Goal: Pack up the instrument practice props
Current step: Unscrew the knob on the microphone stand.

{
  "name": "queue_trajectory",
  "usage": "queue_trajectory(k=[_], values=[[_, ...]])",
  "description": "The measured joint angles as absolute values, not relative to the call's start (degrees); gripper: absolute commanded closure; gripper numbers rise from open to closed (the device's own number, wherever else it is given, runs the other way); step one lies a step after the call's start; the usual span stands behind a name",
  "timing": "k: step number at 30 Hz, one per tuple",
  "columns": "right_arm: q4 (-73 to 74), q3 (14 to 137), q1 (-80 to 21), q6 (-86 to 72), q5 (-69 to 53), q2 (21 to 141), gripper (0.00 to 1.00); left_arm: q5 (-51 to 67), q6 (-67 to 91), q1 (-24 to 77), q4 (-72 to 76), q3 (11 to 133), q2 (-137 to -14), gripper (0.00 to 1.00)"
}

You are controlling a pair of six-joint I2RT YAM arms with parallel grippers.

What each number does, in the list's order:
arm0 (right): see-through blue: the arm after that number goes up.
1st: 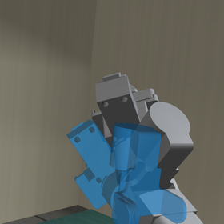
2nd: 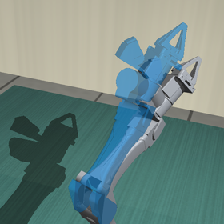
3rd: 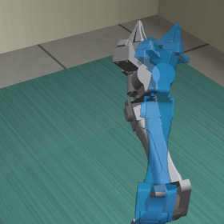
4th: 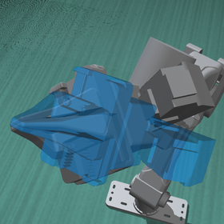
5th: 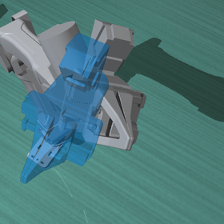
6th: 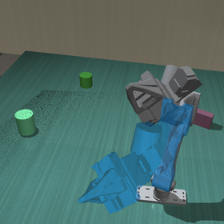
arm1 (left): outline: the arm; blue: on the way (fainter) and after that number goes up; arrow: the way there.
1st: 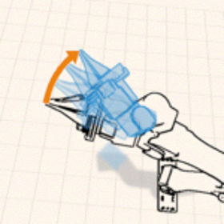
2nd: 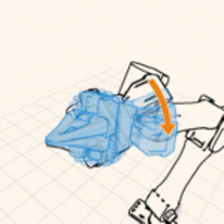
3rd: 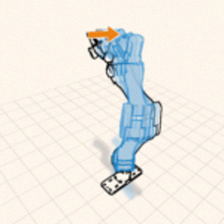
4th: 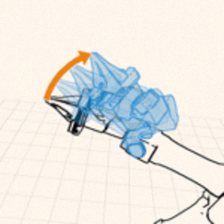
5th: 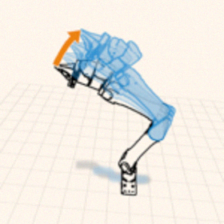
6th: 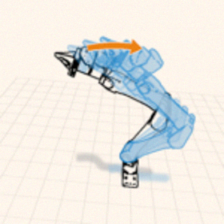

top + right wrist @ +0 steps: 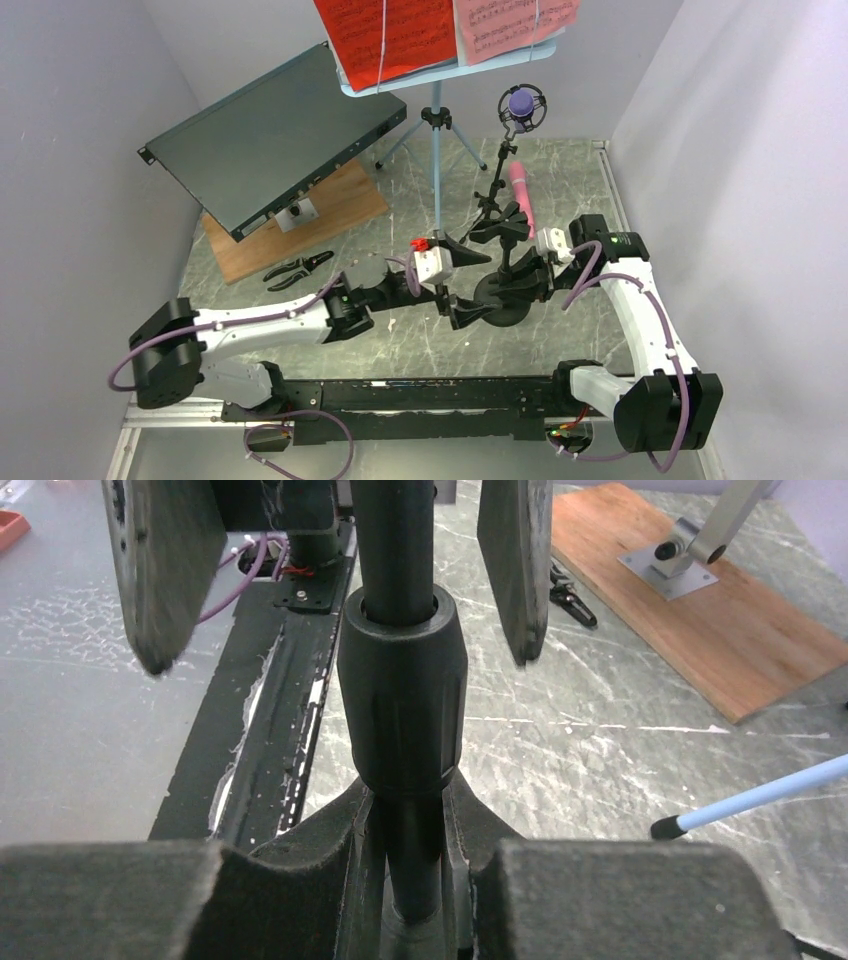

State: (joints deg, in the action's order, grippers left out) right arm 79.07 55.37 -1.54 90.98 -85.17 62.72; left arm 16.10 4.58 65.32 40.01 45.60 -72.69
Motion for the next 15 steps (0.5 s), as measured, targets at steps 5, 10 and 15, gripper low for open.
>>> queue_trajectory(k=[5, 10, 15], values=[[76.7, 54.2, -1.5, 87.9, -85.1, 62.6, 1.00, 19.3, 4.2, 64.0, 43.2, 48.5, -79.1, 0.22], [74.6, 53.9, -1.5, 85.8, -85.1, 62.6, 1.00, 20.3, 6.5, 62.7, 47.5, 48.7, -81.2, 0.37], [72.9, 53.5, -1.5, 84.0, -85.2, 62.6, 1.00, 20.6, 9.3, 62.4, 50.4, 48.8, -82.0, 0.66]])
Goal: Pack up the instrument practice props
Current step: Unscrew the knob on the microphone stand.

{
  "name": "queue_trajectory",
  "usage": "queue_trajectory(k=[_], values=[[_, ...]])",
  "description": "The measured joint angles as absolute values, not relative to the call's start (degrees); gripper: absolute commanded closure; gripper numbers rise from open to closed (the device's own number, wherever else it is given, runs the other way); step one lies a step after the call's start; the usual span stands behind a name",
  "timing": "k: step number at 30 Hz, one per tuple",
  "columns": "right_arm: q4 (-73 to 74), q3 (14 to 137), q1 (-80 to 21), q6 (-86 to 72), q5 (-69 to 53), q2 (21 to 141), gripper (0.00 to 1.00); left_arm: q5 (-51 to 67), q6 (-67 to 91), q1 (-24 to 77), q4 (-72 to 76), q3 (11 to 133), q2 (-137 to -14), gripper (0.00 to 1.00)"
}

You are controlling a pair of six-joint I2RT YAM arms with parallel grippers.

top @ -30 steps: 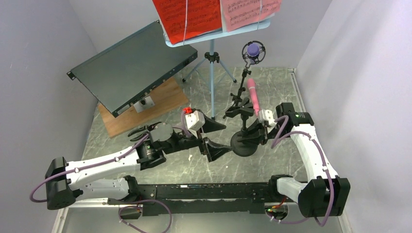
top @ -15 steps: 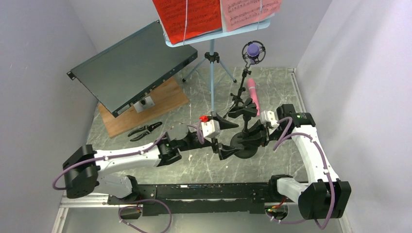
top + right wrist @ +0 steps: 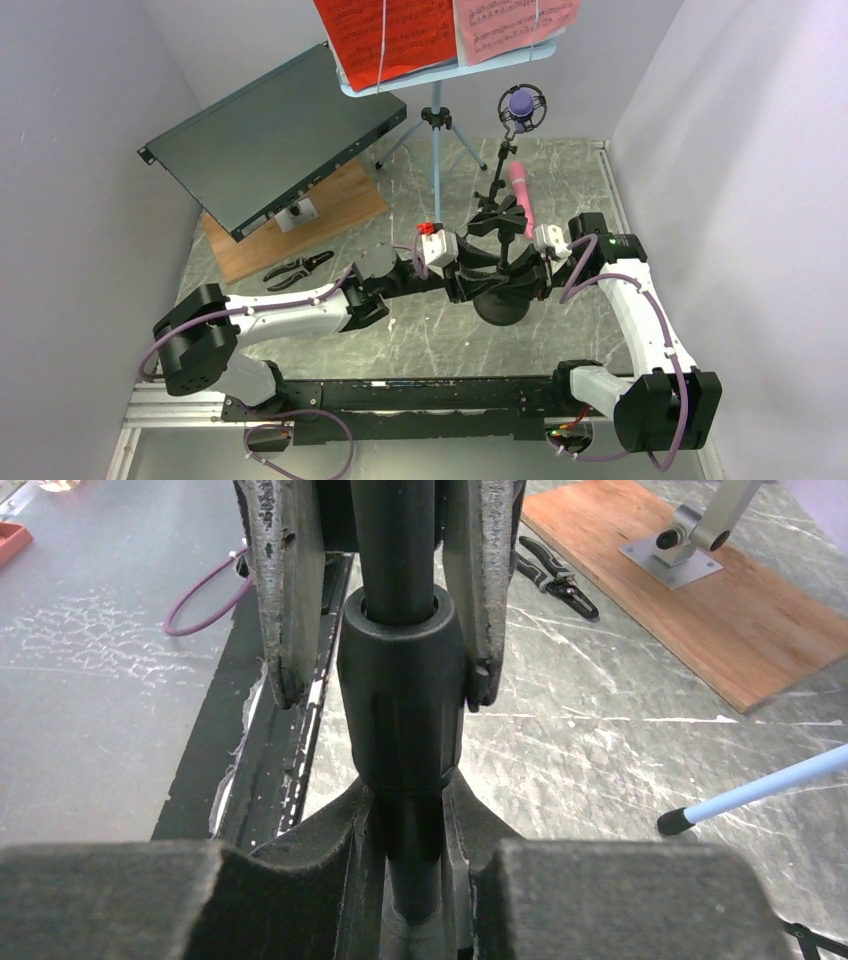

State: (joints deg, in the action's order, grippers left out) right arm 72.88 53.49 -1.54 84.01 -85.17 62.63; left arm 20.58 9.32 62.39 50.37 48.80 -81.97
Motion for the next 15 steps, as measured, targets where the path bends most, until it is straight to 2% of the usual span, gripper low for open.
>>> queue_trajectory(k=[4, 12, 15], values=[[71.3, 53.1, -1.6, 82.0, -85.3, 62.6, 1.00, 21.5, 11.1, 61.9, 50.7, 50.0, -83.2, 0.99], [64.1, 52.9, -0.9, 72.2, -84.9, 62.5, 1.00, 19.9, 13.3, 61.4, 48.4, 51.5, -83.8, 1.00], [54.2, 51.6, -0.4, 60.2, -82.5, 62.2, 1.00, 4.7, 12.6, 65.3, 43.3, 52.9, -83.4, 1.00]])
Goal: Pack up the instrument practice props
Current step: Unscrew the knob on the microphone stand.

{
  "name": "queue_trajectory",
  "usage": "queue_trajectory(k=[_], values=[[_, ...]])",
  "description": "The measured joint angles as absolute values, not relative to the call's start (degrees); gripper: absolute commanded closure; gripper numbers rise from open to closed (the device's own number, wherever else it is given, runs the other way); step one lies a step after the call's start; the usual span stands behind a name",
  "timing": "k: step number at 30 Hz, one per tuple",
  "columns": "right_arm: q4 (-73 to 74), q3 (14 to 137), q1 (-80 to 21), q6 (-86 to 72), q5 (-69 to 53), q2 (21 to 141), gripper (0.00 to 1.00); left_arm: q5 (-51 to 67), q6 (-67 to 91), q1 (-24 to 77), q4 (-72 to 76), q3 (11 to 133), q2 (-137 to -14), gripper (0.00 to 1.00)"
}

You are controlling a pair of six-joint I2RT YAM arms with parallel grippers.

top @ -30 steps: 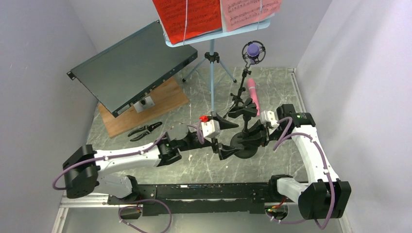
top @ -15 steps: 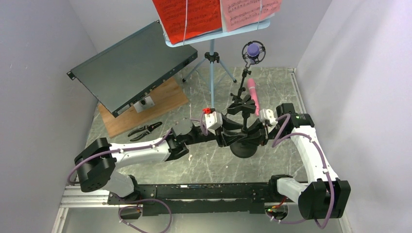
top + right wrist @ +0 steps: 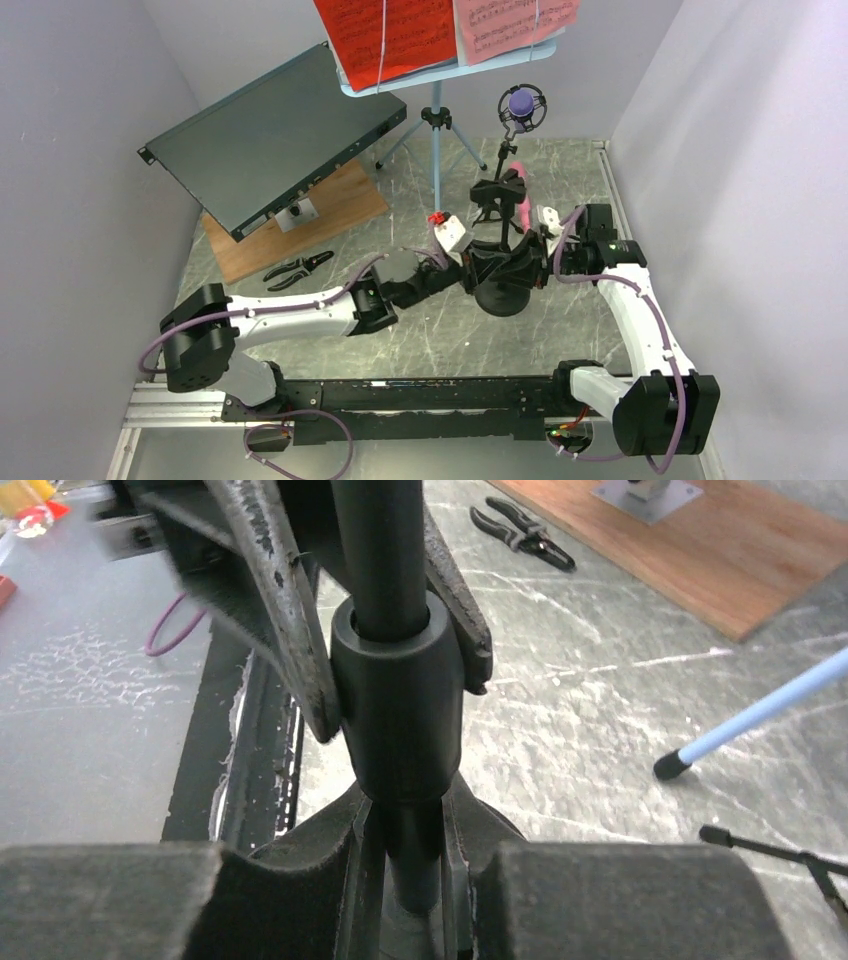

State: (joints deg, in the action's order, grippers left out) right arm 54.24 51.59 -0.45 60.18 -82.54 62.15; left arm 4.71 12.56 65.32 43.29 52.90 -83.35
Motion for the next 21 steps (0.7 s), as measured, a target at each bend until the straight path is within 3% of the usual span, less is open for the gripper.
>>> queue_trajectory(k=[3, 7, 11, 14, 15, 18, 19, 21], values=[[42.1, 48.6, -0.7, 45.0, -78.6, 60.9, 1.00, -14.7, 14.8, 70.4, 35.2, 57.0, -84.3, 1.00], [30.1, 46.3, -0.8, 27.9, -70.8, 60.6, 1.00, -36.4, 25.8, 73.7, 12.1, 75.1, -92.9, 1.00], [23.1, 45.3, -0.9, 17.2, -62.7, 60.7, 1.00, -46.3, 34.0, 73.6, -2.3, 89.0, -101.6, 1.00], [21.7, 44.3, -1.5, 13.0, -60.2, 60.7, 1.00, -48.6, 36.2, 73.6, -4.2, 90.4, -103.2, 1.00], [21.7, 44.2, -1.7, 12.3, -60.2, 60.7, 1.00, -48.7, 36.4, 73.6, -4.0, 90.0, -103.2, 0.92], [21.7, 43.8, -1.9, 11.5, -61.5, 60.8, 1.00, -47.8, 35.1, 73.6, 3.6, 83.2, -100.1, 0.37], [21.9, 43.7, -2.2, 11.4, -62.6, 60.8, 1.00, -46.9, 34.2, 73.6, 7.4, 79.0, -97.8, 0.26], [20.8, 43.7, -1.7, 11.0, -62.5, 61.0, 1.00, -43.6, 30.8, 74.6, 13.1, 69.3, -91.5, 0.14]])
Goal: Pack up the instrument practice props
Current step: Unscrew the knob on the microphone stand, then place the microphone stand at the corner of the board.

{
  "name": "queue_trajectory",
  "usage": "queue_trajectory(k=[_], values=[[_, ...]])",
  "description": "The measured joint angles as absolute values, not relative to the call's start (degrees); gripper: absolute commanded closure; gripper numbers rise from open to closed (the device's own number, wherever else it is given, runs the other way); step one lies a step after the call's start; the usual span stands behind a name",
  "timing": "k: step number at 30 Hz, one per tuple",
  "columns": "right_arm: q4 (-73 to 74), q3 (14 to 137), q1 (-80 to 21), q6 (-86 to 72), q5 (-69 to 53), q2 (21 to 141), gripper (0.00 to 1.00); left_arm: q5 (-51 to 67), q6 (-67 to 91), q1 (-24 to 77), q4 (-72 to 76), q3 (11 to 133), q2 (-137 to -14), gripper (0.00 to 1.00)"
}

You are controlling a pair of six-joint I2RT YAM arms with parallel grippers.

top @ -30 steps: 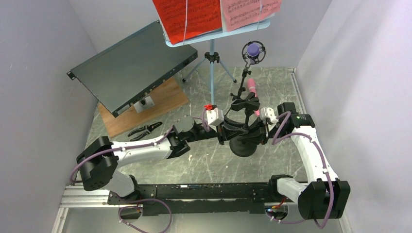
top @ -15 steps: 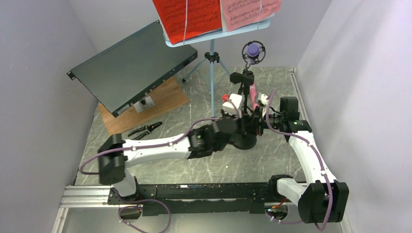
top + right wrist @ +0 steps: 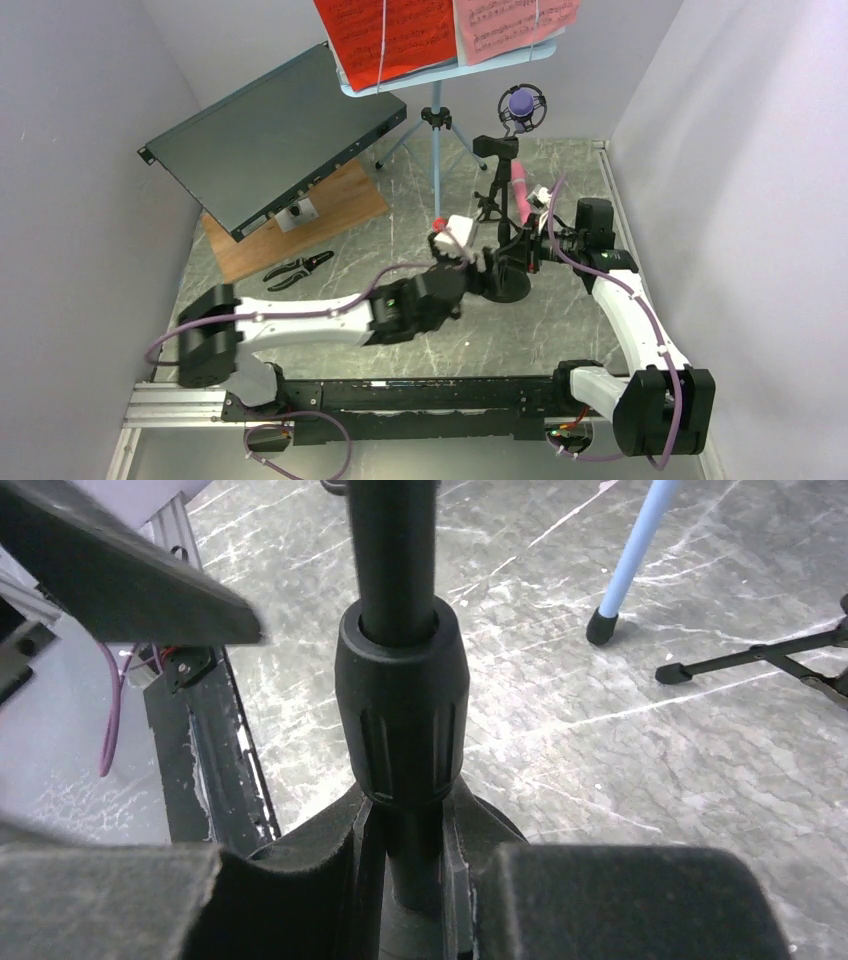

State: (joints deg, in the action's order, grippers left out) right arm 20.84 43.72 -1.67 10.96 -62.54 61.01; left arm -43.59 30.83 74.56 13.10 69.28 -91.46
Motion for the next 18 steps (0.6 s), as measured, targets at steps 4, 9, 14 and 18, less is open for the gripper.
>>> queue_trajectory(k=[4, 9, 14, 18], values=[[21.1, 43.8, -0.1, 13.8, -65.3, 62.0, 1.00, -32.4, 24.4, 75.4, 24.1, 52.4, -78.0, 0.03], [30.2, 45.8, -0.1, 27.4, -73.0, 62.3, 1.00, -15.5, 23.4, 66.7, 27.5, 44.6, -66.3, 0.03], [50.6, 47.3, -0.2, 59.5, -80.9, 62.3, 1.00, -1.1, 23.1, 61.4, 30.0, 42.8, -63.0, 0.04], [62.7, 47.3, -0.3, 78.2, -83.2, 62.3, 1.00, 7.5, 21.3, 61.5, 31.3, 41.3, -63.5, 0.06]])
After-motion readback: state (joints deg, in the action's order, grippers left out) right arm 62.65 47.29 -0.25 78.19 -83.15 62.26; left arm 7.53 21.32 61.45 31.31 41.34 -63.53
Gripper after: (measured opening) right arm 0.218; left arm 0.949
